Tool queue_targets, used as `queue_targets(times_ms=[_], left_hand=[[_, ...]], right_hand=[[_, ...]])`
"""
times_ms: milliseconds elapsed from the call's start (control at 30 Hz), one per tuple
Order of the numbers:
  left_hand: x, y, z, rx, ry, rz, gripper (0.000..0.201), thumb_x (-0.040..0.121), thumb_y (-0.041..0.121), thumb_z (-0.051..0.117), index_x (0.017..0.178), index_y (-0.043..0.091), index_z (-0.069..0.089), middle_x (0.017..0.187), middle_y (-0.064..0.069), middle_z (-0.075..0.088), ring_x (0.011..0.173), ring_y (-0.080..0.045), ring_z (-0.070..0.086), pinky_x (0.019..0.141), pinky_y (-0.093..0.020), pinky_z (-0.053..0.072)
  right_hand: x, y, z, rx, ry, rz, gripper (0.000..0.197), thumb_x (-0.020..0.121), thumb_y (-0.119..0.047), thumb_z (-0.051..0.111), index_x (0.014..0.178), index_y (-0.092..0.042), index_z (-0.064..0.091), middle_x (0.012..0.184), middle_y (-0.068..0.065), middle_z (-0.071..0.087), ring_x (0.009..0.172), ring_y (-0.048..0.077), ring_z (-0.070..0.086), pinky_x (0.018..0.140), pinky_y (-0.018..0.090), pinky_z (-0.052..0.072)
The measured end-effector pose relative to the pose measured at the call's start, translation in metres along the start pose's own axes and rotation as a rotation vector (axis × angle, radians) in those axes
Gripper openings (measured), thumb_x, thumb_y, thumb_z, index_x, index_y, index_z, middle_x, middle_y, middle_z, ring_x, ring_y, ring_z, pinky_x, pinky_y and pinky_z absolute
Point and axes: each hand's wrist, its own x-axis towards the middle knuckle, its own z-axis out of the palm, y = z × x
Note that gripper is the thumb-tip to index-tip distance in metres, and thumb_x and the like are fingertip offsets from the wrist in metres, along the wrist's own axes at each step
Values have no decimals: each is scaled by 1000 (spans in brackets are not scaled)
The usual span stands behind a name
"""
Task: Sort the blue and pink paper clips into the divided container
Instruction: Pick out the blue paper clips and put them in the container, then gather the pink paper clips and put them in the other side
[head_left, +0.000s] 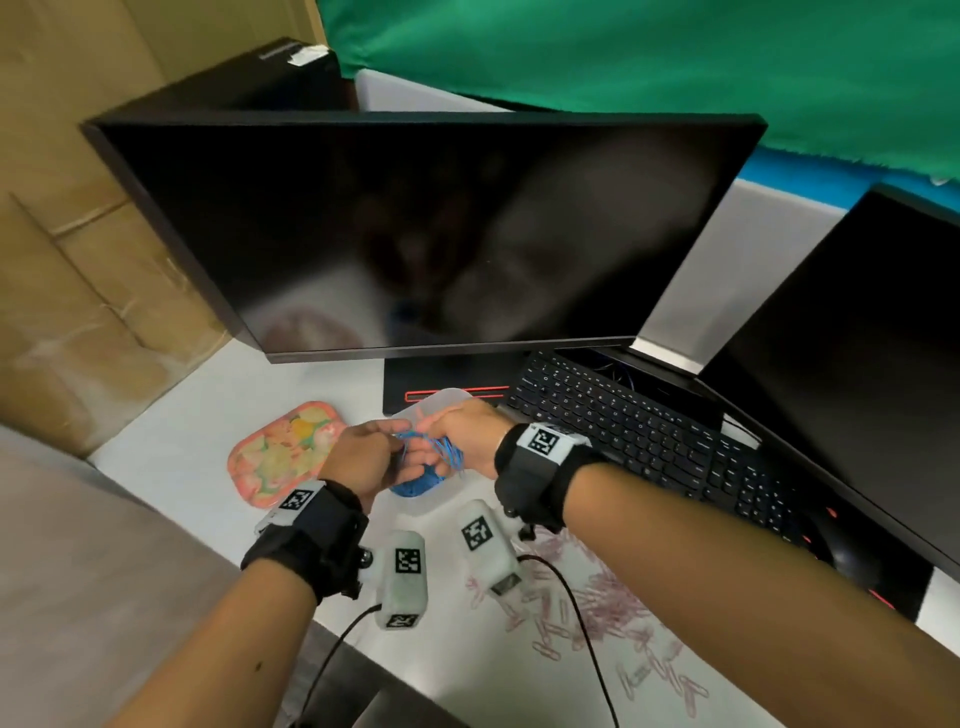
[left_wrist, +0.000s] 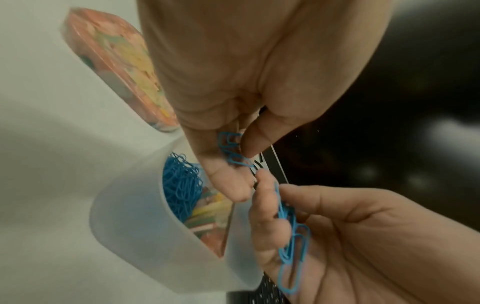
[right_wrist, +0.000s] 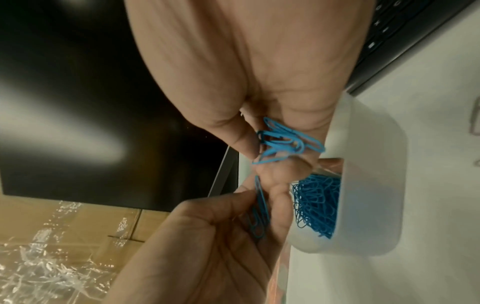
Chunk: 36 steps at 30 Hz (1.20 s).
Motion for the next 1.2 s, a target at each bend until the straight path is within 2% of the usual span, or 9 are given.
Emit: queue_targets(times_ms=[100,233,333,500,667,767,933,1033,1200], left_hand=[[8,-2,-9,-23,77,-58,16,95,0,40,102,2,55,79,-18,62,58,-23,62,49,-22,54],[12,-3,-14,-15,120,-86,13,94,7,43,91,4,55,84,-19,53,65,-24,50,60,-30,48],[7,2,-13,-14,130,-53,18,95,9,41,100,5,58,82,-14,49,76,-26,50,69,-32,49],[-13,8,-28,120,126,53,25,93,6,43,104,6,66,95,-13,67,84,-26,63,73,-35,54],[-40,-17,-17,546,-285,-12,22,94,6,47,92,8,68,86,-7,71,74,-18,67,61,-26,51],[-33,-54,13,927,-496,39,16,92,16,55,104,16,65,104,-1,66,87,-11,62,73,-19,47],[-8,-87,73,1346,-410,178,68,93,43,45,151,20,17,159,-10,9,146,-27,15,117,-39,21],[3,-102,100,1501,-456,211,76,95,49,39,152,20,-2,159,-9,-17,147,-29,-10,120,-44,8],[3,-125,118,1731,-610,462,69,97,37,35,152,17,-2,158,-10,-18,146,-29,-14,119,-50,1]], right_hand=[[9,-6,7,-15,55,31,19,93,2,40,84,-5,55,68,13,51,55,22,52,40,22,42],[16,-6,7,-93,116,-9,23,89,-7,47,105,0,63,79,10,56,73,27,61,64,34,50],[7,-5,-4,-62,56,-20,18,92,-8,44,85,-16,58,67,5,56,62,18,57,63,27,52],[-29,34,-61,-137,233,-119,19,92,-10,53,102,-18,67,105,7,67,94,19,62,90,36,52],[-77,123,-119,-522,402,-79,31,97,-18,46,126,-16,56,129,-1,59,116,14,55,99,28,44],[-90,177,-128,-744,474,-35,44,97,-29,43,139,-16,41,145,6,45,132,20,42,111,37,36],[-92,214,-126,-812,565,194,67,98,-50,31,152,-22,3,160,10,-9,148,31,-7,118,55,6],[-87,221,-113,-834,554,206,71,98,-52,26,152,-19,-6,159,10,-19,146,32,-15,118,56,-1],[-91,228,-96,-941,401,10,67,100,-43,27,152,-15,-5,159,7,-17,146,24,-17,120,44,-5]])
